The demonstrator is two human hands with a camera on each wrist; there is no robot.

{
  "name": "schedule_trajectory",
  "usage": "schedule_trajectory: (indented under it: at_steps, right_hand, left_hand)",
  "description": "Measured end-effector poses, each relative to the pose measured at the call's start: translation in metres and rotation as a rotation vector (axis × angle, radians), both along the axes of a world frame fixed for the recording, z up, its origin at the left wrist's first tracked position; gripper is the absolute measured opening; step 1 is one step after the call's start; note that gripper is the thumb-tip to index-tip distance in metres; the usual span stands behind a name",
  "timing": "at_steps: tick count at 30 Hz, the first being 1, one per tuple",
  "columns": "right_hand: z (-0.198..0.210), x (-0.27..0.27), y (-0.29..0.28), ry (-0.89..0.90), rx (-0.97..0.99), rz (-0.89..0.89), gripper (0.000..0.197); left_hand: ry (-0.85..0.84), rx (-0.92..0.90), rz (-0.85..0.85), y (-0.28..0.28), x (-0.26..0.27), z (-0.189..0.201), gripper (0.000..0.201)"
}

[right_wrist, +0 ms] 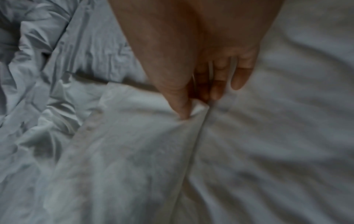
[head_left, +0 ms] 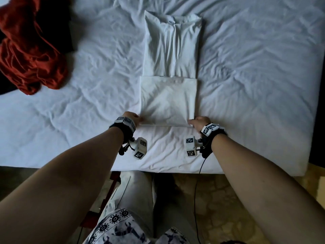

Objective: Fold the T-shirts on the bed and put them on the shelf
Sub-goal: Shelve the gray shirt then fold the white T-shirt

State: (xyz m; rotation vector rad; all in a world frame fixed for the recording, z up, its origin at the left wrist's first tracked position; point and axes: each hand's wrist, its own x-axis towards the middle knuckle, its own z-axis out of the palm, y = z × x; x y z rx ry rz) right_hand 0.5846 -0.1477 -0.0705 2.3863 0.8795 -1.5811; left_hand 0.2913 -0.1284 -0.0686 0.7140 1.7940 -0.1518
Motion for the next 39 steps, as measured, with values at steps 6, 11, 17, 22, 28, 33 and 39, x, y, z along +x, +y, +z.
schedule_trajectory:
  at_steps: [6,11,17,22,28,33,39]
  right_hand:
    - [-0.012,0.003,-0.008,0.058,-0.059,-0.024,0.026]
    - [0.007,-0.002,-0.01,0.16,-0.058,-0.35,0.025]
    - [0.005,-0.003,-0.02,0.202,-0.066,-0.542,0.008]
    - [0.023,0.003,-0.039,0.169,-0.088,-0.448,0.009]
    - [0.042,0.005,-0.065,0.276,-0.077,-0.223,0.042]
    - [0.06,0.003,-0.074,0.31,0.064,-0.488,0.017]
    - [0.097,-0.002,-0.06,0.36,0.374,-0.618,0.038]
  left_hand:
    - [-0.012,-0.021,0.147,-0.012,0.002,0.001,0.025]
    - [-0.139,-0.038,0.302,-0.012,0.01,0.018,0.016]
    - [-0.13,-0.16,0.343,-0.023,0.005,0.028,0.032]
    - [-0.101,-0.132,0.321,-0.044,0.008,0.034,0.021]
    - [-0.167,-0.162,0.263,-0.074,0.007,0.048,0.015]
    - [-0.212,0.038,0.488,-0.082,0.02,0.079,0.012]
    - [-0.239,0.261,0.515,-0.064,0.026,0.118,0.026]
